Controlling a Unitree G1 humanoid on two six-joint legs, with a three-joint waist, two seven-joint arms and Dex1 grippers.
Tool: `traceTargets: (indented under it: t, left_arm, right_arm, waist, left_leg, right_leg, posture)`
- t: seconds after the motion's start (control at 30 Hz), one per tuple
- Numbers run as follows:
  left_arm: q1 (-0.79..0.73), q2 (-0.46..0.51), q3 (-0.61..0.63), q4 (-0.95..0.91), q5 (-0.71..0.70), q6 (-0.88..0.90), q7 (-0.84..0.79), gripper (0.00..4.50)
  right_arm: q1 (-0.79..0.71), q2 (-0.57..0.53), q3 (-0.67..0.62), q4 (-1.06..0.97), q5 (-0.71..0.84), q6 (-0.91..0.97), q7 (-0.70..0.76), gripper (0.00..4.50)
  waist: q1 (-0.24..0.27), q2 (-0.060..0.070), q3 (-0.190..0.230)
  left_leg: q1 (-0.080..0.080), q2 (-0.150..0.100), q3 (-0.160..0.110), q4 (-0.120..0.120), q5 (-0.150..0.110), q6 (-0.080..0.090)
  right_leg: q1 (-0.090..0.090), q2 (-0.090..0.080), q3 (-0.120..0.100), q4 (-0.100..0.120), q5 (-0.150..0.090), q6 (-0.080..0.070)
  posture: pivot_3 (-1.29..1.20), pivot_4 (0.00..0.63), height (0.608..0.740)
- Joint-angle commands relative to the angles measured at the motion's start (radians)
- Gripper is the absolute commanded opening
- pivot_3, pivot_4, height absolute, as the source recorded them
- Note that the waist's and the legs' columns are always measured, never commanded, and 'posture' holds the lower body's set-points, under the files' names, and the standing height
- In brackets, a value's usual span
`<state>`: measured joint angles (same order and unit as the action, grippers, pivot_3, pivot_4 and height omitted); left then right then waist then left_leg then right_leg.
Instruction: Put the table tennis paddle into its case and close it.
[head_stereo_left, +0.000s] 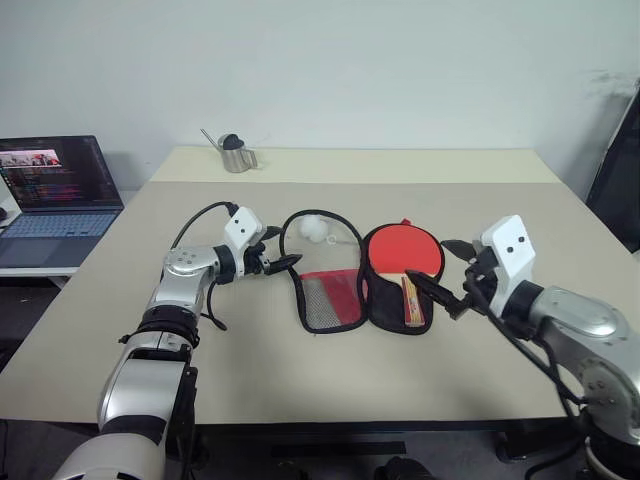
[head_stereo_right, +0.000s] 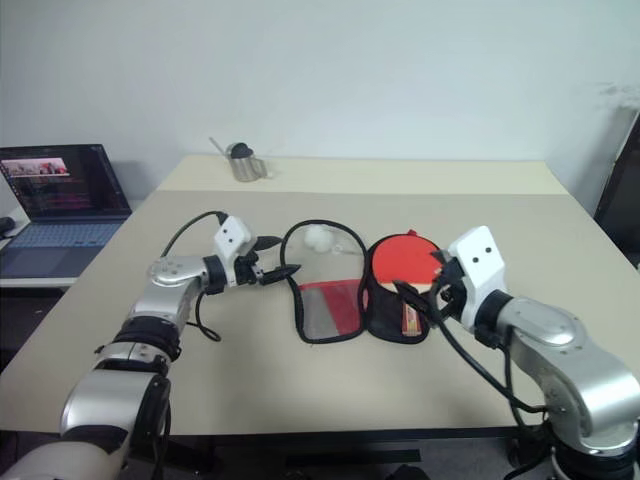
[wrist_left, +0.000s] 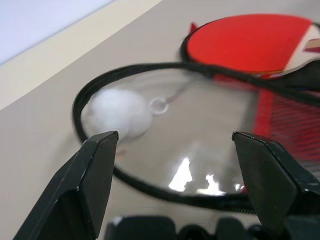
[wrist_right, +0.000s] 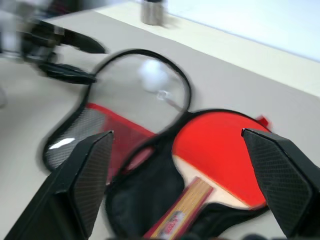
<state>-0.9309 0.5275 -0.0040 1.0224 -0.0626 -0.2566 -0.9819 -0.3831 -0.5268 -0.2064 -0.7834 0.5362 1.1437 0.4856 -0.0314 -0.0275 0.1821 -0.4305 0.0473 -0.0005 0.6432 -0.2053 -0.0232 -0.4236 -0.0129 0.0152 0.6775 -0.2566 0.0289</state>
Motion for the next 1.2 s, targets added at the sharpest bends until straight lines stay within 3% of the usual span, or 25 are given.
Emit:
traceTargets:
  t: [0.03,0.27,0.6,0.9,1.2]
  left_arm:
    - [-0.031,0.025,0.010,0.028,0.036,-0.051,0.085,3.99]
    - [-0.023,0.086,0.000,0.142,0.124,-0.057,0.271,3.99]
    - [-0.010,0.046,-0.032,0.187,0.143,-0.028,0.066,3.99]
    - [-0.034,-0.089,-0.033,0.173,0.120,0.003,-0.050,3.99]
    - [-0.075,-0.248,0.009,-0.022,-0.025,0.107,-0.204,3.99]
  right_arm:
    - [-0.009,-0.024,-0.056,-0.040,0.080,-0.006,0.031,4.45]
    - [0.022,-0.041,-0.056,-0.047,0.134,-0.024,0.006,4.45]
    - [0.037,-0.084,-0.064,-0.039,0.188,-0.049,0.001,4.45]
    - [0.058,-0.109,-0.095,-0.041,0.222,-0.062,-0.032,4.45]
    - [0.113,-0.130,-0.181,-0.072,0.293,-0.057,-0.075,4.45]
  waist:
    - [0.000,0.000,0.000]
    - [0.000,0.000,0.000]
    - [0.007,-0.001,0.000]
    - [0.027,-0.001,0.000]
    - [0.029,-0.002,0.000]
  left_leg:
    - [0.000,0.000,0.000,0.000,0.000,0.000]
    - [0.000,0.000,0.000,0.000,0.000,0.000]
    - [0.000,-0.001,0.001,0.001,0.000,0.000]
    - [0.000,-0.002,0.001,0.002,0.000,0.000]
    - [-0.001,-0.002,0.001,0.002,0.000,0.000]
  right_leg:
    - [0.000,0.000,0.000,0.000,0.000,0.000]
    - [0.000,0.000,0.000,0.000,0.000,0.000]
    - [0.001,-0.002,0.000,0.000,0.000,0.000]
    - [0.002,-0.003,0.000,-0.001,0.000,0.001]
    - [0.002,-0.003,0.000,-0.002,0.001,0.001]
  posture:
    - [0.00,0.150,0.740]
    - [0.00,0.150,0.740]
    - [0.00,0.150,0.740]
    - [0.00,0.150,0.740]
    - [0.00,0.150,0.740]
